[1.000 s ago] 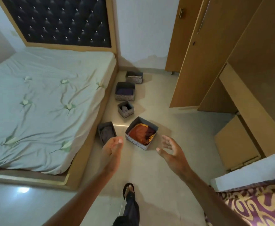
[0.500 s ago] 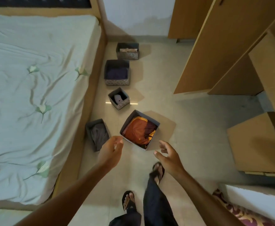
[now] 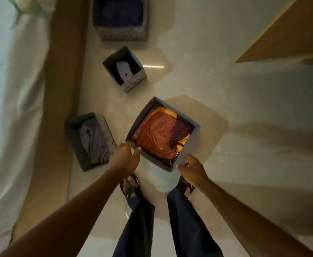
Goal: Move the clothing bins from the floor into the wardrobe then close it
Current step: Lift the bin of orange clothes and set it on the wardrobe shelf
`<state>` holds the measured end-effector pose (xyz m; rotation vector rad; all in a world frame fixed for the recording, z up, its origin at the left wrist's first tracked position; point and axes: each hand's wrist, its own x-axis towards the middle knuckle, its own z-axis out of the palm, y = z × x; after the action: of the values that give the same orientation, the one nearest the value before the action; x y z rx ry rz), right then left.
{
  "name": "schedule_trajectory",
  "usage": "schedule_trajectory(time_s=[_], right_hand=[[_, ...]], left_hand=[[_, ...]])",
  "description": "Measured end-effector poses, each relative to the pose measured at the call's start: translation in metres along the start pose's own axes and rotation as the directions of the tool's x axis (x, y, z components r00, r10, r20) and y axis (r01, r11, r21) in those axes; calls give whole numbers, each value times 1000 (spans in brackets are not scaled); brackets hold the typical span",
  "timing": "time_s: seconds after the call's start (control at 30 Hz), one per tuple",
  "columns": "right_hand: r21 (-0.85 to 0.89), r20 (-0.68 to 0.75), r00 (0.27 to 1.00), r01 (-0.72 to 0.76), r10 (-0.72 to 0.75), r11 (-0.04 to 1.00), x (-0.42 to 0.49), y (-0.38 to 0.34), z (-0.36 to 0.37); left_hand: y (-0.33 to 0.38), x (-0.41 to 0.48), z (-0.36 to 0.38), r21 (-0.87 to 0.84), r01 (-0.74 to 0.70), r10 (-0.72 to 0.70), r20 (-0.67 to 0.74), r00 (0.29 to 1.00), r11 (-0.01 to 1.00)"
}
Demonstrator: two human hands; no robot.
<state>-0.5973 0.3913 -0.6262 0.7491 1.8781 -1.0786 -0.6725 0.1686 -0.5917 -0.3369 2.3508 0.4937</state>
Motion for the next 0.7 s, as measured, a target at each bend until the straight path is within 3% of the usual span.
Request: schedule_trajectory(time_s=[0.2, 0.3, 0.4, 0.53, 0.63, 0.7], right_hand=[[-53, 72, 982, -169, 173, 984, 124, 35, 45], [7, -15, 975, -220, 220, 976, 153, 45, 58], [-51, -150, 981, -133, 124, 990, 177, 57, 65], [-122, -181, 983, -35, 12, 992, 182, 49, 36], [-84, -244, 959, 127, -144, 988, 188, 42, 3], [-253, -312, 921, 157, -235, 954, 196, 41, -10]], left_hand=[[-34, 138, 63, 170, 14, -22, 42, 999, 985], [-42, 182, 79, 233, 38, -59, 81, 995, 972], [-60, 205, 90, 172, 67, -85, 103, 991, 983], [-77, 184, 111, 121, 110, -133, 210, 969, 987], [-84, 152, 136, 5, 286, -258, 451, 855, 958], [-84, 136, 150, 63, 277, -275, 456, 847, 959]])
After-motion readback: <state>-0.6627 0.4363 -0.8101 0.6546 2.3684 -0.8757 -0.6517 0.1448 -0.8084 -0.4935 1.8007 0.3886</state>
